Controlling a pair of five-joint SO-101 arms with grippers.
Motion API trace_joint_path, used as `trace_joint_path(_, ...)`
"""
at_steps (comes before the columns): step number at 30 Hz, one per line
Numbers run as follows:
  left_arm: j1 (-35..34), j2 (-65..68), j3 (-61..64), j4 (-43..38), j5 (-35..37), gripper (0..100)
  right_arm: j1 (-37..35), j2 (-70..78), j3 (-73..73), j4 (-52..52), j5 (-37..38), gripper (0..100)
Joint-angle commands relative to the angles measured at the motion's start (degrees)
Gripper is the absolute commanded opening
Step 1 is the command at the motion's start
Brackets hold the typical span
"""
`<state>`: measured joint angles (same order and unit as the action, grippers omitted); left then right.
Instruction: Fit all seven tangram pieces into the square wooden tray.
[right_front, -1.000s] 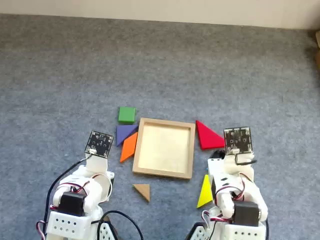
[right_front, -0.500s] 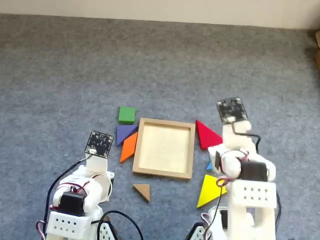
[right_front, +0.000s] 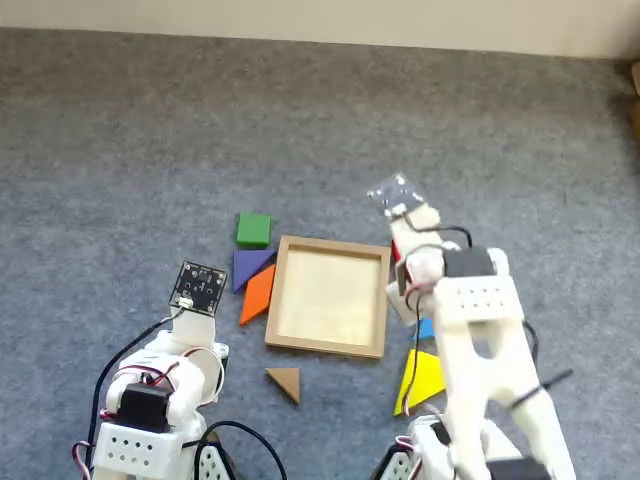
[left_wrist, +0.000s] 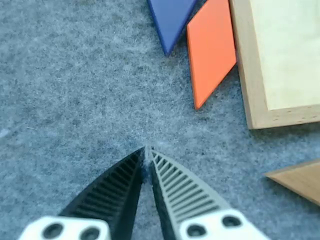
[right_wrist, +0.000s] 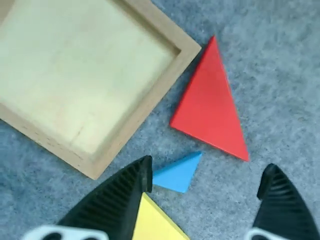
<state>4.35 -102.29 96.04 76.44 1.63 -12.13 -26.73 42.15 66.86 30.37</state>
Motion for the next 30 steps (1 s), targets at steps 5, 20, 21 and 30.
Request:
trace_joint_path(5,-0.48,-1.27,1.1,0.09,0.53,0,-0.57,14.81,-11.56,-0.13,6.42,33.2)
trace_joint_path(20,-0.48,-1.27,1.1,0.09,0.53,0,-0.48,32.92,-21.49,-0.22,10.37,33.2)
trace_joint_path(21,-0.48,-1.27,1.1,0.09,0.53,0,-0.4,33.98,-22.2,-0.22,10.9,33.2)
trace_joint_path(30,-0.48,-1.27,1.1,0.09,0.53,0,2.24,39.16,-24.75,-0.22,15.56,33.2)
